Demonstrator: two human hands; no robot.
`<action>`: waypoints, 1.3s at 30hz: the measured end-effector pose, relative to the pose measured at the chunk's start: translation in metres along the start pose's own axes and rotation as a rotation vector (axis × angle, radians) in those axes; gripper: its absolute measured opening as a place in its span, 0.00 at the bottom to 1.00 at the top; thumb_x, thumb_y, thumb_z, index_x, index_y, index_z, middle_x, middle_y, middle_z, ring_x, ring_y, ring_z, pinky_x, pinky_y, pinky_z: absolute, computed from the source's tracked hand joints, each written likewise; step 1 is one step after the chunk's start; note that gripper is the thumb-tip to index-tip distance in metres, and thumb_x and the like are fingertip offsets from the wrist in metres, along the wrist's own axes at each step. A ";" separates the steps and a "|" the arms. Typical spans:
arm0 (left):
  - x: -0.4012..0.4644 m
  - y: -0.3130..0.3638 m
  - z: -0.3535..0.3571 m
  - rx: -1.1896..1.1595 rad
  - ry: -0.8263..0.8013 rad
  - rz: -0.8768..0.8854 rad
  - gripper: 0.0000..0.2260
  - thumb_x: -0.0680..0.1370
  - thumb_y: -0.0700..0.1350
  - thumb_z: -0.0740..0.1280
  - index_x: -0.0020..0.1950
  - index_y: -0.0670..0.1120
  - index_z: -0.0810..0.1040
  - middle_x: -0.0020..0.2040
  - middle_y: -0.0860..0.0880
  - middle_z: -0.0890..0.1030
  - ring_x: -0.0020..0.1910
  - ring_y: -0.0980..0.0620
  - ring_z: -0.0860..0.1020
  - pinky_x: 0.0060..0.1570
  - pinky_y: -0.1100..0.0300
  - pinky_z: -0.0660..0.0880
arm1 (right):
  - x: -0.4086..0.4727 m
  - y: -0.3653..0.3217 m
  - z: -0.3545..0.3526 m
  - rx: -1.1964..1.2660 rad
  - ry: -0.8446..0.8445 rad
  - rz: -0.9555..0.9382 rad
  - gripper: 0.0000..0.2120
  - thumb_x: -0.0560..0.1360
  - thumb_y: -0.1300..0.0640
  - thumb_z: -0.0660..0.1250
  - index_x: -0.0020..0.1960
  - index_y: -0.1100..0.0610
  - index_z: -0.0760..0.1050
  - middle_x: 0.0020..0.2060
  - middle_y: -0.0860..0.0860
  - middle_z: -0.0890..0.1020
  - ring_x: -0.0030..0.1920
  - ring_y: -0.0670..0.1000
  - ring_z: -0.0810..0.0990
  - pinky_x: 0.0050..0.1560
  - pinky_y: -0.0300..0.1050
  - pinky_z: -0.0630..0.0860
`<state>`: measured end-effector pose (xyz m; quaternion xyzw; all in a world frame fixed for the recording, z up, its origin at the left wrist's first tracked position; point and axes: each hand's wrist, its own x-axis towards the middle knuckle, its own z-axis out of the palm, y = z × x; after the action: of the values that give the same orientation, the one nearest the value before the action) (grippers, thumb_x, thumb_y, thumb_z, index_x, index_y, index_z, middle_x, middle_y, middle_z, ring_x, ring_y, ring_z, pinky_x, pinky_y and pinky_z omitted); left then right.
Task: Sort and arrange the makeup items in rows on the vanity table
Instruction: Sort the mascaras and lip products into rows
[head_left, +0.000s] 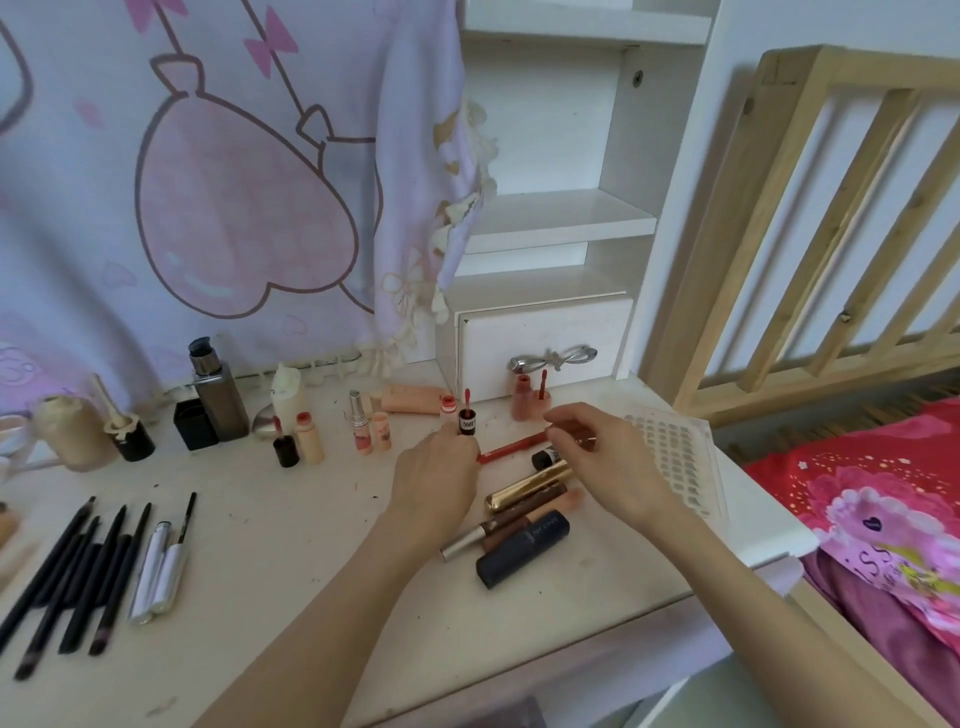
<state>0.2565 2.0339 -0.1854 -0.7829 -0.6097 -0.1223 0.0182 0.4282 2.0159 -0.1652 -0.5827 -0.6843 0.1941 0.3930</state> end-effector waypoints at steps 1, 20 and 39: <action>-0.001 0.000 -0.002 -0.028 0.019 0.002 0.11 0.80 0.42 0.58 0.58 0.46 0.77 0.55 0.48 0.74 0.50 0.47 0.76 0.44 0.54 0.74 | -0.004 -0.002 0.000 0.024 0.014 0.013 0.07 0.77 0.59 0.64 0.53 0.53 0.79 0.43 0.40 0.79 0.42 0.36 0.75 0.44 0.19 0.66; -0.099 -0.093 -0.100 -0.782 0.263 -0.008 0.06 0.72 0.59 0.62 0.47 0.62 0.73 0.36 0.54 0.76 0.36 0.60 0.74 0.37 0.70 0.68 | -0.042 -0.114 0.079 0.506 -0.279 -0.114 0.12 0.81 0.58 0.54 0.43 0.50 0.72 0.24 0.44 0.68 0.23 0.44 0.68 0.27 0.36 0.65; -0.128 -0.159 -0.125 -0.760 0.203 -0.079 0.06 0.76 0.43 0.66 0.40 0.52 0.76 0.26 0.62 0.76 0.27 0.64 0.72 0.31 0.74 0.67 | -0.049 -0.163 0.142 0.238 -0.365 -0.379 0.10 0.79 0.54 0.58 0.42 0.53 0.73 0.23 0.39 0.70 0.24 0.45 0.64 0.28 0.35 0.61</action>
<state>0.0538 1.9303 -0.1108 -0.6937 -0.5458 -0.4165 -0.2176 0.2151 1.9570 -0.1499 -0.3499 -0.8128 0.2976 0.3582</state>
